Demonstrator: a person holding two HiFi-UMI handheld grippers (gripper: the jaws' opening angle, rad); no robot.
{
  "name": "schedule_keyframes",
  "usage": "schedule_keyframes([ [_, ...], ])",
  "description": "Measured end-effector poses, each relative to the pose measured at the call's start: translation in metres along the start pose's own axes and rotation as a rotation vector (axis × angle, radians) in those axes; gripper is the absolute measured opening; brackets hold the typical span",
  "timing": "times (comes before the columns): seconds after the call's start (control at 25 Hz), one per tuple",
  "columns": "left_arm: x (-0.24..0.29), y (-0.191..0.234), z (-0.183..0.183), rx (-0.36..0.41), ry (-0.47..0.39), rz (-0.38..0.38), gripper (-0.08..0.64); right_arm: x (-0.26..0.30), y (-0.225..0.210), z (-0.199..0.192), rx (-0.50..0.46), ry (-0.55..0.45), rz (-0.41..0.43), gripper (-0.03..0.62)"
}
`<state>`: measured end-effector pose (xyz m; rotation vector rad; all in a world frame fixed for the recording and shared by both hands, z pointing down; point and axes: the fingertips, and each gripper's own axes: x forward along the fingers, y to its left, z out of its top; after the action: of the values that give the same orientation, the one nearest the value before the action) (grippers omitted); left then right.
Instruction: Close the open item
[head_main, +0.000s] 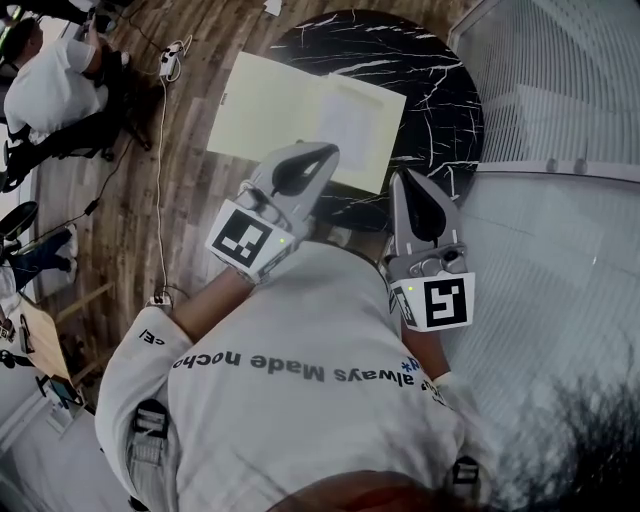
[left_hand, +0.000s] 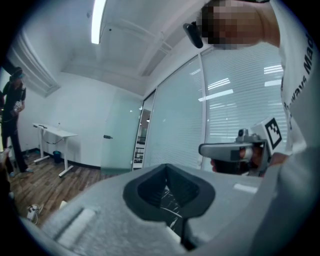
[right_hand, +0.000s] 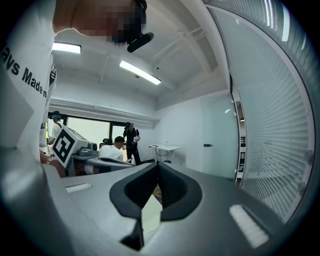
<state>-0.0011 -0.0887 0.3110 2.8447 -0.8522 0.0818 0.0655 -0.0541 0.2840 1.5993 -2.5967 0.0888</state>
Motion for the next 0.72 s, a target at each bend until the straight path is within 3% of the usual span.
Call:
schedule_keyframes([
  [0.28,-0.002,0.026,-0.038,-0.027,0.065,0.052,0.041,0.007,-0.004,-0.006,0.016,0.006,0.018,0.002],
  [0.72,-0.024,0.090,-0.139,-0.142,0.190,0.191,0.070,0.013,-0.003,-0.011,0.020,0.020,0.039,0.002],
])
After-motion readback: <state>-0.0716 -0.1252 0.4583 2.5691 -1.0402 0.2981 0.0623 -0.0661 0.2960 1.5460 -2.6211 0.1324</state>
